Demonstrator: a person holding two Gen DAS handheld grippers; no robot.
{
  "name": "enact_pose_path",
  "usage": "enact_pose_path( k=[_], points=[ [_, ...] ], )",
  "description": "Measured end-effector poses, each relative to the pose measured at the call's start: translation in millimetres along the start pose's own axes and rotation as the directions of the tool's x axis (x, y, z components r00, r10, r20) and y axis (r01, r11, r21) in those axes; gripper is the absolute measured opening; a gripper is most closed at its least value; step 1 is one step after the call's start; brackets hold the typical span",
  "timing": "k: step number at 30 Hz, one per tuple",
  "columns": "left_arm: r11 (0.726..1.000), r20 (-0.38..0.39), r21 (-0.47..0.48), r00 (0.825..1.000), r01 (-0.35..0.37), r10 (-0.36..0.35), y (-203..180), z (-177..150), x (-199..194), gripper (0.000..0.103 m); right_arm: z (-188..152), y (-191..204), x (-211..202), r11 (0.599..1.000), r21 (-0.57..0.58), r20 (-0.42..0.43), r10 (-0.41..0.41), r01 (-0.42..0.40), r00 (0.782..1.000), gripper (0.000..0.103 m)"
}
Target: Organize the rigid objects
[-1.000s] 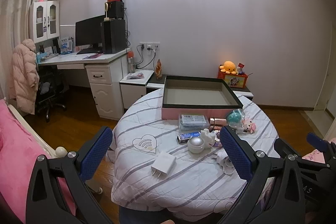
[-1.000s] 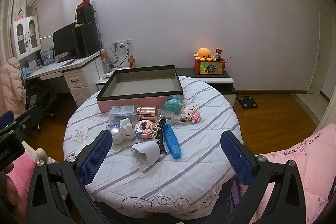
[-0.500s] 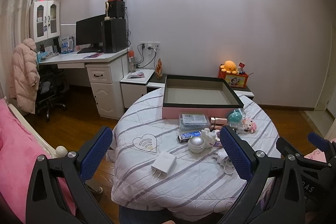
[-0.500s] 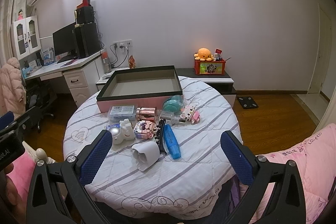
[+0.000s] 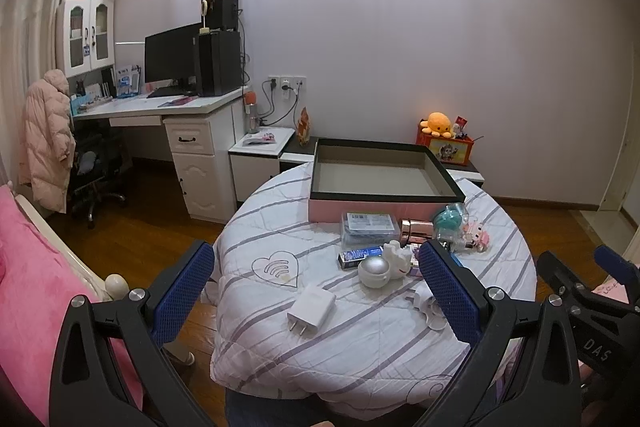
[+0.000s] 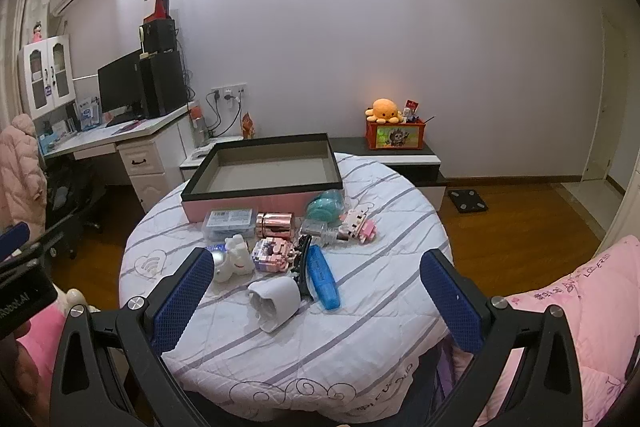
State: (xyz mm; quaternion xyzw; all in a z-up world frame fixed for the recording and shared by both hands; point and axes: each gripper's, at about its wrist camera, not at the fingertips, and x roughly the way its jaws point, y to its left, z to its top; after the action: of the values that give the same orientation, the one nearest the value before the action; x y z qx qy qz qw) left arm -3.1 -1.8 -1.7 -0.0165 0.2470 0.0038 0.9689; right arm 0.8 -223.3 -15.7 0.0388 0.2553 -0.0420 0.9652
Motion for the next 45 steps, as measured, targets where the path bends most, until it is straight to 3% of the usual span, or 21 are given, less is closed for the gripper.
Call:
enact_pose_path(
  k=[31,45],
  points=[
    [1.0,-0.015,-0.002,1.0,-0.002,0.002,0.0,-6.5,5.4,0.103,-2.2,-3.0,5.8,1.0,-0.001,-0.013,-0.013,0.013,1.0,0.103],
    [1.0,-0.058,-0.013,0.998,-0.005,0.004,12.0,-25.2,48.6,0.103,-13.2,-8.4,34.8,0.999,-0.016,-0.064,-0.029,0.028,0.998,0.103]
  ],
)
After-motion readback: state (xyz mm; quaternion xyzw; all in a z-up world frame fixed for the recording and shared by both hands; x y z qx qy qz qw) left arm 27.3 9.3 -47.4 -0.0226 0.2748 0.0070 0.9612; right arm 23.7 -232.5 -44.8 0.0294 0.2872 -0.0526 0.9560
